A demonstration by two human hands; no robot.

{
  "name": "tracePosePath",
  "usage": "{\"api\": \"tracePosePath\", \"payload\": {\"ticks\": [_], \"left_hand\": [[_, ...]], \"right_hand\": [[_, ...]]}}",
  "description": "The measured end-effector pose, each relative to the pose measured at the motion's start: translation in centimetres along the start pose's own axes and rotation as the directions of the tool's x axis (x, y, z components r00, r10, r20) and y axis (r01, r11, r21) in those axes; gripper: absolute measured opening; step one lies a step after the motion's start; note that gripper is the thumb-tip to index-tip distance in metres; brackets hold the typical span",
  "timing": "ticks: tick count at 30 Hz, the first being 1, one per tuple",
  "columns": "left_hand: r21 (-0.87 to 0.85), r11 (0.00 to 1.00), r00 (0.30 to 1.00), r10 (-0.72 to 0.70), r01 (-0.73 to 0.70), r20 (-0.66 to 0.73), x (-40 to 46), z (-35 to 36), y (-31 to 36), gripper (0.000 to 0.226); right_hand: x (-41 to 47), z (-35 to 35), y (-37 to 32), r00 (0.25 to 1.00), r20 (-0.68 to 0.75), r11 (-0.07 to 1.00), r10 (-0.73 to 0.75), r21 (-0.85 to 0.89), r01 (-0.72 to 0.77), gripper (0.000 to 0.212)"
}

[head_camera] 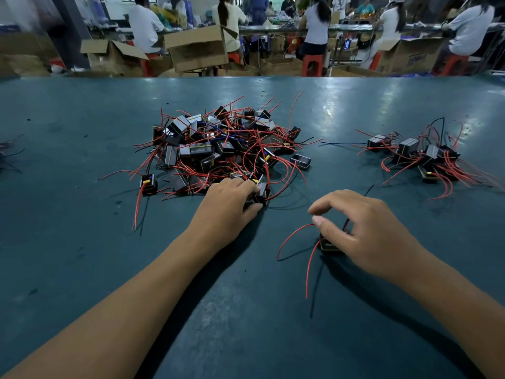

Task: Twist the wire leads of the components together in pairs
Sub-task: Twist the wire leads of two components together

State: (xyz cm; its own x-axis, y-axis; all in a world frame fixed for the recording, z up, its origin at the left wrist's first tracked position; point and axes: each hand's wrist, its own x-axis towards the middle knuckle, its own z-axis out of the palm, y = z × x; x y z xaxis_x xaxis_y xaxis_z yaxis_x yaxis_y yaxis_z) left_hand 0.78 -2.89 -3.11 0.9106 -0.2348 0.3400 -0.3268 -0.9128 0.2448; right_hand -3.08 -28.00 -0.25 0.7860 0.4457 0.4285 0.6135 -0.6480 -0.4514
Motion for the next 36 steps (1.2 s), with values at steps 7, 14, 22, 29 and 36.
{"api": "tracePosePath", "payload": {"ticks": [7, 14, 22, 29, 36], "left_hand": [[0.100, 0.995, 1.000, -0.005, 0.003, 0.017, -0.2, -0.1, 0.1, 0.033], [0.037, 0.992, 0.989, 0.120, -0.124, 0.089, -0.2, -0.6, 0.2, 0.047], [0.207, 0.953, 0.975, 0.205, -0.220, 0.089, -0.3, -1.3, 1.1, 0.037], [0.114, 0.940, 0.942, 0.305, -0.322, 0.140, -1.3, -2.7, 1.7, 0.041], [-0.010, 0.967, 0.953, 0.253, -0.255, 0.168, -2.2, -2.6, 2.0, 0.049]], "right_hand": [[0.0, 0.2, -0.6, 0.992, -0.125, 0.991, -0.035, -0.132, 0.019, 0.016], [-0.6, -1.6, -1.0, 0.918, 0.171, 0.869, 0.357, -0.421, -0.260, 0.068], [-0.2, -2.8, 0.5, 0.872, 0.427, 0.947, 0.239, -0.301, -0.112, 0.062], [-0.3, -3.7, 0.9, 0.829, 0.555, 0.987, 0.070, -0.159, 0.023, 0.046], [-0.3, -4.0, 1.1, 0.869, 0.494, 0.997, 0.019, -0.069, 0.017, 0.022]]}}
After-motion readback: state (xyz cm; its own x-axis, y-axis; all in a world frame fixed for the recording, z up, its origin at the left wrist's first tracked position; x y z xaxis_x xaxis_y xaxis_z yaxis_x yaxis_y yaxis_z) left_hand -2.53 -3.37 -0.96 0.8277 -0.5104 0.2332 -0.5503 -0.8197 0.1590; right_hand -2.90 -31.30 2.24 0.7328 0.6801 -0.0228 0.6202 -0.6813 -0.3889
